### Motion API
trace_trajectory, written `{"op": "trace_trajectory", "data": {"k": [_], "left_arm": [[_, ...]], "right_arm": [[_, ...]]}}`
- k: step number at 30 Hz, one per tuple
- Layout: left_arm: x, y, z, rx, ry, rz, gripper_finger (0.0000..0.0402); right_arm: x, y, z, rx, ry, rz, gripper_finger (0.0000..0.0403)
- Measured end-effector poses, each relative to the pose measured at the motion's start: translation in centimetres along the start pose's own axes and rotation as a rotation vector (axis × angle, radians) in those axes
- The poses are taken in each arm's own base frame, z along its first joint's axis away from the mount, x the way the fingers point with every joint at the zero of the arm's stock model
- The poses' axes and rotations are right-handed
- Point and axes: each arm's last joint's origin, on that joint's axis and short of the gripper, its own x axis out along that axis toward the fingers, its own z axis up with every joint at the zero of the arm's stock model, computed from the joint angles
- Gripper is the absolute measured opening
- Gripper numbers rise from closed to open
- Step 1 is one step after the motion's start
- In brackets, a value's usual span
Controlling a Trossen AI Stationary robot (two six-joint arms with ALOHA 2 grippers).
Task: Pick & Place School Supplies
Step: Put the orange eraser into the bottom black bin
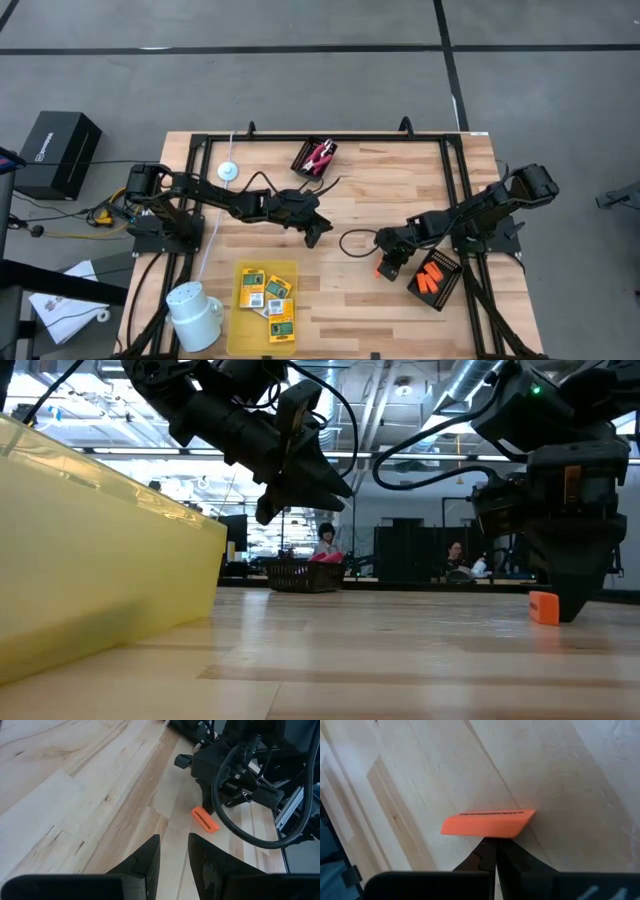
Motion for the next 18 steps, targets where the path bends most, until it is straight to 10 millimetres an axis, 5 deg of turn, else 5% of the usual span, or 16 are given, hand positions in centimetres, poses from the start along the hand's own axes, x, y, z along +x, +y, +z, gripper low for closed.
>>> {"op": "trace_trajectory", "data": {"k": [7,18], "left_arm": [[0.0,0.0,0.0,0.0,0.0,0.0,0.0095],[0.0,0.0,0.0,-0.003,-0.001,-0.001,0.0095]], "right_arm": [[0.1,0.4,-0.6,0.003,0.035,0.015,0.0],[0.5,3.2,-5.5,-0.015,0.164,0.045,0.0]]}}
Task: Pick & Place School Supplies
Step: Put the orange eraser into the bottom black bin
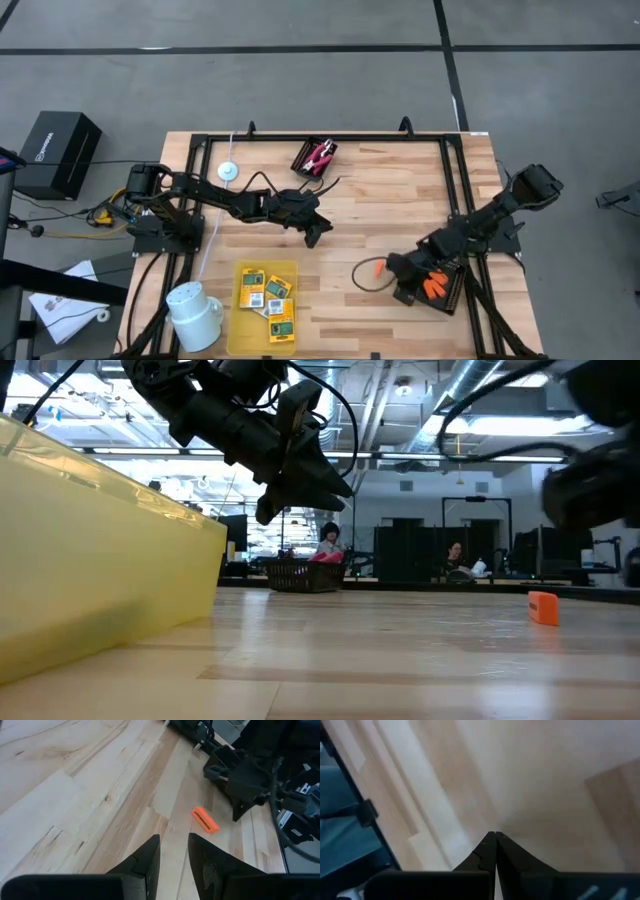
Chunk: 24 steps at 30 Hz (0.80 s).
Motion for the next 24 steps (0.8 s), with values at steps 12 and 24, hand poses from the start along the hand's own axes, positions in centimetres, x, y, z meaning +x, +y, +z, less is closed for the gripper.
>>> {"op": "trace_trajectory", "data": {"k": [12,24], "left_arm": [[0.0,-0.1,0.0,0.0,0.009,-0.026,0.0095],[0.0,-0.1,0.0,-0.023,0.009,-0.025,0.0095]], "right_arm": [[-6.3,0.6,0.3,-0.047,-0.441,0.002,0.0001],[-11.4,-0.4,0.6,-0.336,-0.453,-0.101,0.0144]]}}
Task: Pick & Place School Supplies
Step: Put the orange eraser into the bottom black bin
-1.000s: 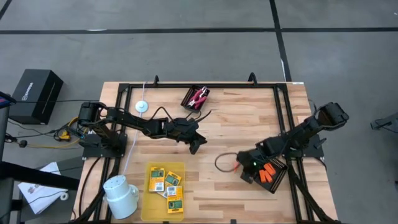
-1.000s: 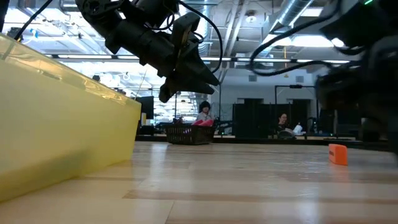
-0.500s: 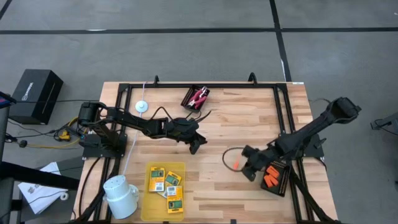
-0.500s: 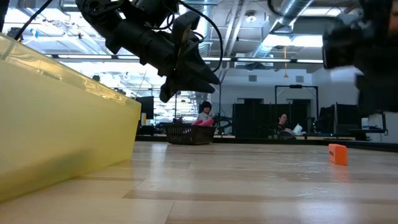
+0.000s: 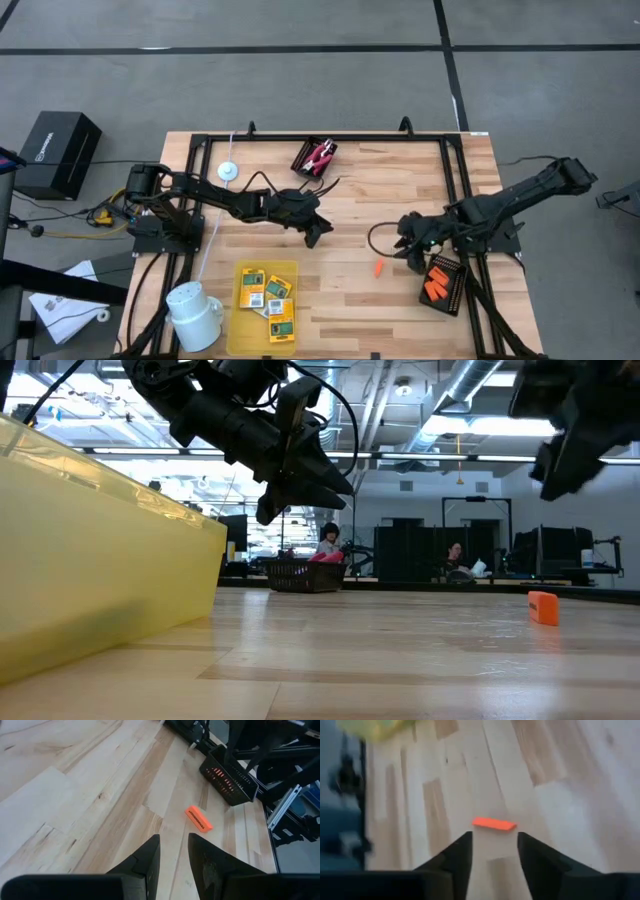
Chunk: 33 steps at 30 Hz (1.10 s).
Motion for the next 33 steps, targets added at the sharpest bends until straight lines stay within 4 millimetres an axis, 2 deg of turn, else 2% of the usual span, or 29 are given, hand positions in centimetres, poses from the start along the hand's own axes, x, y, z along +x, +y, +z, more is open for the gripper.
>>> {"op": "trace_trajectory", "data": {"k": [4,8,14,18,28,33], "left_arm": [[0.0,0.0,0.0,-0.004,-0.001,-0.001,0.0095],[0.0,0.0,0.0,-0.024,-0.004,-0.003,0.0095],[0.0,-0.1,0.1,-0.037,-0.01,-0.005,0.0095],[0.0,-0.1,0.2,-0.049,-0.015,-0.008,0.0095],[0.0,-0.1,0.2,-0.026,-0.019,-0.003,0.0095],[0.0,-0.1,0.2,-0.008,-0.022,0.0,0.0095]], "right_arm": [[-0.9,0.3,1.4,-0.256,0.061,-0.058,0.0184],[-0.7,0.3,3.0,-0.484,0.186,-0.114,0.0196],[1.5,0.6,5.7,-0.77,0.39,-0.046,0.0181],[3.6,1.3,6.6,-0.913,0.483,0.019,0.017],[7.8,3.5,6.3,-1.157,0.56,0.125,0.0179],[9.5,3.8,5.7,-1.215,0.582,0.133,0.0179]]}}
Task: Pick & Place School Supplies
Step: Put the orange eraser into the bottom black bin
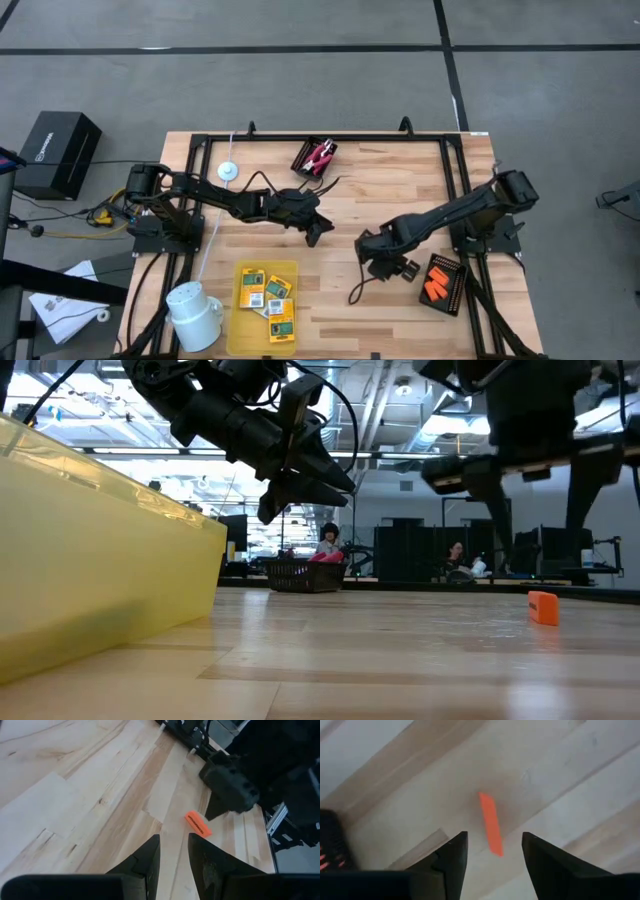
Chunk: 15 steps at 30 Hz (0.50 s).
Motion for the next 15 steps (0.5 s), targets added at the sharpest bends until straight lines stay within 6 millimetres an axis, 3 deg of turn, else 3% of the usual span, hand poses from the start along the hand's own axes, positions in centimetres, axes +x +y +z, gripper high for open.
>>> {"op": "trace_trajectory", "data": {"k": [9,15], "left_arm": [[0.0,0.0,0.1,0.008,-0.007,-0.001,0.0095],[0.0,0.0,0.1,0.035,-0.008,-0.001,0.0095]], "right_arm": [[1.9,-1.0,0.4,-0.036,0.002,-0.004,0.0176],[2.0,-0.9,0.4,-0.038,-0.001,0.005,0.0175]]}}
